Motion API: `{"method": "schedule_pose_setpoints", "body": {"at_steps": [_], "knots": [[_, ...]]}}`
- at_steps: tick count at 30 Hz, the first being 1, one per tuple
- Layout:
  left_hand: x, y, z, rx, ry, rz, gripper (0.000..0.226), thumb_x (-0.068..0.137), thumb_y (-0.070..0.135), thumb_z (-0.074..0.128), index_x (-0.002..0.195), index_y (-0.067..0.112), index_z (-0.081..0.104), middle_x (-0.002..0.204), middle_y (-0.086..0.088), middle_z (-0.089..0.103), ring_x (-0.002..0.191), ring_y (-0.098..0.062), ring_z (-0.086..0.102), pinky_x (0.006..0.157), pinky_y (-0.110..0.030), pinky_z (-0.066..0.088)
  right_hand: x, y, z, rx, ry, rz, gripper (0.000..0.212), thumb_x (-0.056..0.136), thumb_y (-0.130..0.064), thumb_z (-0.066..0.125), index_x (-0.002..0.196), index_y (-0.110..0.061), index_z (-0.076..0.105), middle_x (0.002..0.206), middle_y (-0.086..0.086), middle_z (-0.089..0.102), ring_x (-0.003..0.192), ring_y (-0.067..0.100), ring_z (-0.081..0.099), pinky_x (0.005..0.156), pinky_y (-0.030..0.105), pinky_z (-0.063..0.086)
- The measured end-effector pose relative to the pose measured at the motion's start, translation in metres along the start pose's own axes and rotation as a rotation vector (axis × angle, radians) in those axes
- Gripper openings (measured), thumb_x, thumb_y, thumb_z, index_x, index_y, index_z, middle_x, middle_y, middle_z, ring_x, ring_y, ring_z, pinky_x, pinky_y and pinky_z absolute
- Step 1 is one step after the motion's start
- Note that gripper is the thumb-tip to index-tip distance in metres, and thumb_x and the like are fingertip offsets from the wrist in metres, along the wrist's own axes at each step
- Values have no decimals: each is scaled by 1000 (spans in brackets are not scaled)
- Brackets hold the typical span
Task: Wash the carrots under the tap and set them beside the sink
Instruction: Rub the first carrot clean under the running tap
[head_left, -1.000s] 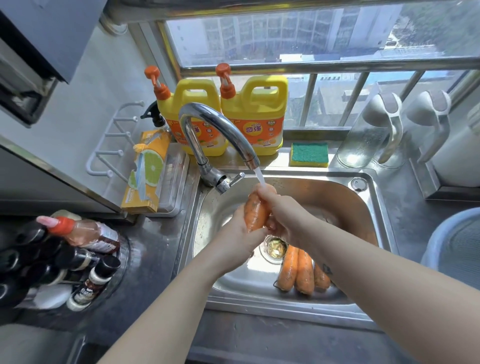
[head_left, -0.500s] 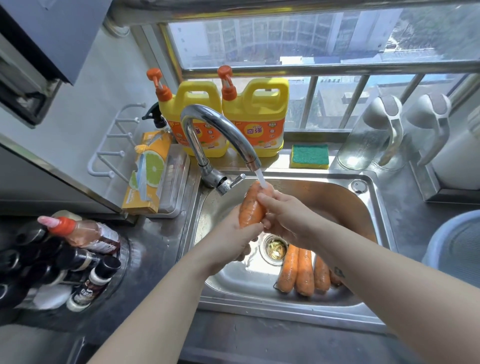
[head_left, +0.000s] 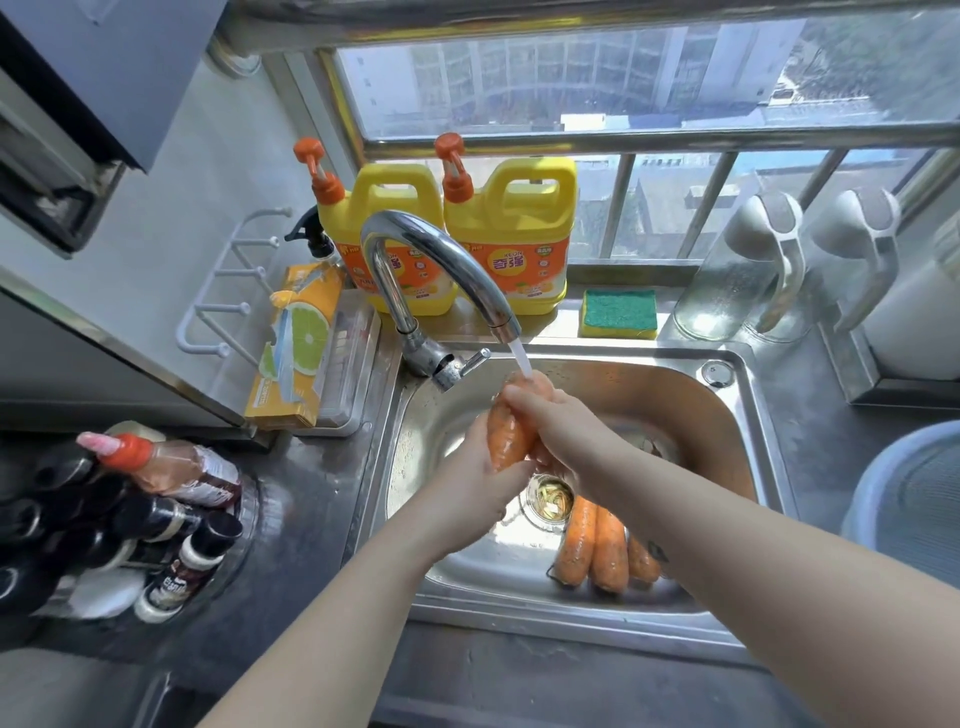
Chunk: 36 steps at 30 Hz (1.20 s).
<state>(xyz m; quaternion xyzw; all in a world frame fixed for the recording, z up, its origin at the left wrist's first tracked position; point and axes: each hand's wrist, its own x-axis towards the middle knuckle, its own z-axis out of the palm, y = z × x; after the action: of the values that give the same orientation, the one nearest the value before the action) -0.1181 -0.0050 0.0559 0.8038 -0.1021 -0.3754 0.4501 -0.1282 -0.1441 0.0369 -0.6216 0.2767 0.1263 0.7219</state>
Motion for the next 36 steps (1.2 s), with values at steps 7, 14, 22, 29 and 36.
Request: {"method": "schedule_pose_setpoints", "body": {"at_steps": [7, 14, 22, 29, 36], "knots": [[-4, 1, 6, 300, 68, 104, 69, 99, 39, 56, 152, 49, 12, 101, 6, 66, 74, -10, 64, 68, -31, 53, 11, -3, -7, 43, 197, 124, 64, 99, -67, 34, 90, -12, 67, 66, 3, 50, 60, 18, 46, 62, 33, 43], [17, 0, 19, -195, 145, 10, 54, 97, 51, 58, 138, 22, 40, 92, -4, 66, 58, -14, 63, 58, -32, 53, 10, -2, -14, 49, 144, -80, 71, 96, -71, 37, 108, -9, 68, 87, 10, 69, 83, 26, 60, 79, 42, 46], [34, 0, 8, -454, 91, -255, 69, 97, 70, 37, 100, 9, 68, 69, -9, 61, 48, -17, 51, 48, -23, 41, 2, 4, -20, -55, 3, -187, 34, 105, -46, 43, 99, -18, 61, 61, -10, 50, 52, 3, 41, 57, 25, 33], [23, -2, -2, 213, 231, 76, 53, 107, 50, 22, 103, 18, 63, 73, 0, 64, 58, -17, 59, 57, -29, 42, -1, -9, -16, -142, -6, -265, 23, 98, -24, 63, 81, -9, 65, 51, -14, 55, 46, -2, 49, 49, 12, 38], [19, -5, -5, -141, 106, -19, 36, 104, 50, 41, 106, 17, 57, 91, -7, 62, 62, -18, 63, 59, -31, 51, 2, -10, -19, -219, -63, -304, 33, 109, -32, 39, 87, -16, 58, 62, -6, 50, 51, 5, 40, 50, 24, 32]]}}
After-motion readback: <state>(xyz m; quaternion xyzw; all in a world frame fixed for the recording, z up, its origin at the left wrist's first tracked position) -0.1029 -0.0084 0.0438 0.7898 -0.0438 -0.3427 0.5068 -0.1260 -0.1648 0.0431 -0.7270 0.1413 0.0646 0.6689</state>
